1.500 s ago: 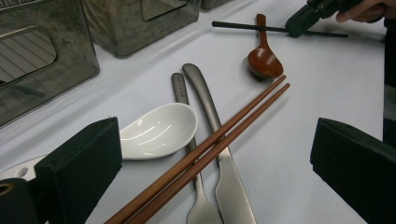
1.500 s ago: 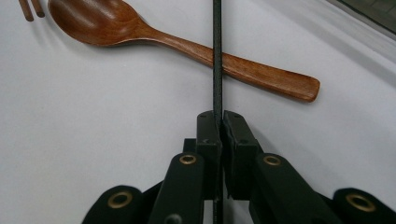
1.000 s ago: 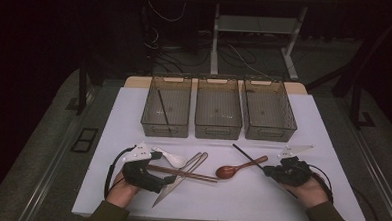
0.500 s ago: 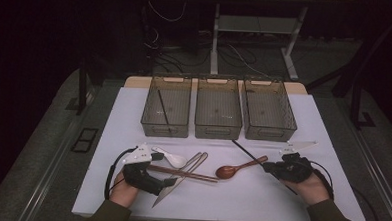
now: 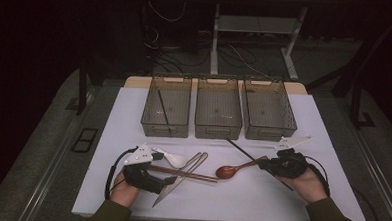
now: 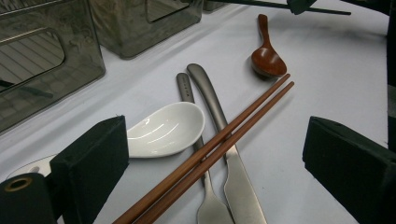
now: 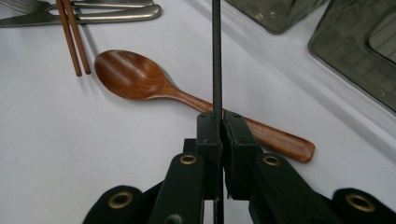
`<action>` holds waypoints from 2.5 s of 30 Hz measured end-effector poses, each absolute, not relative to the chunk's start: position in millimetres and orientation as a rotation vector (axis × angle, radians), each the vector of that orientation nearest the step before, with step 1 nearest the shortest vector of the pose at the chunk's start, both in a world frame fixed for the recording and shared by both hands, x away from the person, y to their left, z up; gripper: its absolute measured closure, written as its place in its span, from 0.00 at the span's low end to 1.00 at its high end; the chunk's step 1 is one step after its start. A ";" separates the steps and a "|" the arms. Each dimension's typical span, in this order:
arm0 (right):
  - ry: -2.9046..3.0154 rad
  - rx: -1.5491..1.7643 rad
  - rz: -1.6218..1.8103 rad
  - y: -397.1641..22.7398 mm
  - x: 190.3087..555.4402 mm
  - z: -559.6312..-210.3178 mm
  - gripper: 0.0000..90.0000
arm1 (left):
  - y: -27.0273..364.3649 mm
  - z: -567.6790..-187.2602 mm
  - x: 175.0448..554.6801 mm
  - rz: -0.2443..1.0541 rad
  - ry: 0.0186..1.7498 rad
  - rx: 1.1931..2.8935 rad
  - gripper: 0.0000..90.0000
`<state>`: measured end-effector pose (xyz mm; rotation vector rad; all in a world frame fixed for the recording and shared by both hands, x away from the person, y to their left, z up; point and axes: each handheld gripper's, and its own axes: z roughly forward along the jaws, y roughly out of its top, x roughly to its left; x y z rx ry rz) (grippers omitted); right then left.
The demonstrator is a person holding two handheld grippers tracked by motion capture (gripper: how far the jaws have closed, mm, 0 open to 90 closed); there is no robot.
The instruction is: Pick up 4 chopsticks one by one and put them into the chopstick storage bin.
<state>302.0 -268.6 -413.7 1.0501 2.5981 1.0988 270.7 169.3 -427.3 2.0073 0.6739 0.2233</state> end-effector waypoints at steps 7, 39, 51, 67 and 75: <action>2.603 1.026 1.116 -260.7 306.8 -410.3 0.95 | 167.6 -428.2 270.2 0.240 0.687 2.012 0.07; 2.592 0.920 1.230 -212.0 337.9 -383.8 0.95 | 166.4 -427.5 268.5 0.257 0.679 2.014 0.07; 2.576 0.927 1.237 -190.7 360.1 -375.6 0.95 | 167.5 -427.9 269.1 0.256 0.678 2.017 0.07; 2.577 0.933 1.231 -149.3 391.3 -359.8 0.95 | 168.2 -427.5 268.4 0.260 0.681 2.003 0.07; 2.581 0.950 1.201 -125.4 406.5 -354.8 0.95 | 168.0 -427.4 268.3 0.258 0.671 2.009 0.07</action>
